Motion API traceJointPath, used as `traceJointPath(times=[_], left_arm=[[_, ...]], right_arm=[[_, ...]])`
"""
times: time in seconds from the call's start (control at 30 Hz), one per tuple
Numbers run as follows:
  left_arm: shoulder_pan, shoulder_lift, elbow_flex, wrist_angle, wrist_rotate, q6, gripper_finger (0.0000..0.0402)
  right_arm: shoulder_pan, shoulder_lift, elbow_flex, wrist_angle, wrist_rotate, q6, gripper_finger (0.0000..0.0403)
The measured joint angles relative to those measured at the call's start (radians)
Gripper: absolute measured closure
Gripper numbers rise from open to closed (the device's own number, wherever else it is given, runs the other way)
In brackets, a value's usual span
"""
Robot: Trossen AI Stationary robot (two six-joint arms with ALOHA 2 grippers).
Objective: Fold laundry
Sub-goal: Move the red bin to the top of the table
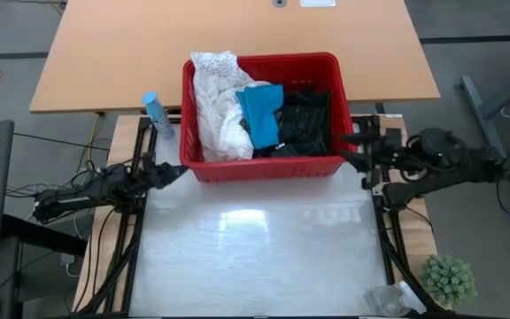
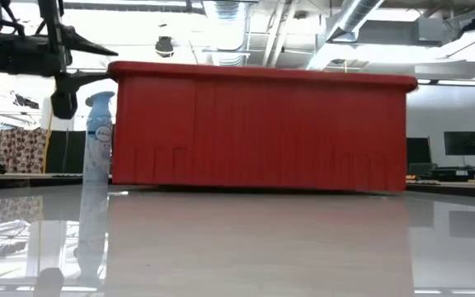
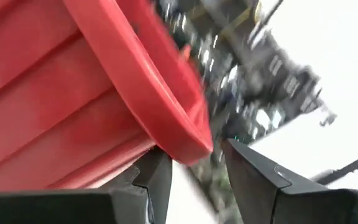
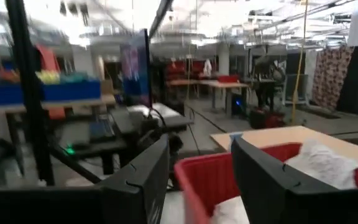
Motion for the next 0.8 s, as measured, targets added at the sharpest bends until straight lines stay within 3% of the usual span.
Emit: traceJointPath(times=[0.07,0.2,0.3,0.53,0.6,0.8], left_arm=[[0.000,0.000,0.034,-0.079,0.026,0.006,0.0267],[0.001,-0.003,0.092,-0.275,-0.065,0.033,0.0267],[0.000,-0.005,0.106,-0.379,-0.100,-0.003,0.0267],[0.000,-0.005,0.109,-0.483,-0.067,-0.019,0.0267],[0.001,0.001,0.094,-0.562,-0.082,0.014,0.0267],[0.001,0.000,0.096,-0.580,-0.026,0.029,0.0254]], right_arm=[[0.000,0.048,0.051,-0.060,0.010,-0.027,0.0207],[-0.022,0.146,0.102,-0.157,0.011,-0.004,0.0207],[-0.027,0.218,0.102,-0.202,-0.070,0.055,0.0207],[-0.024,0.422,0.101,-0.214,-0.256,0.060,0.0207],[-0.024,0.481,0.102,-0.227,-0.273,0.057,0.0207],[-0.027,0.626,0.102,-0.197,-0.250,-0.036,0.0207]])
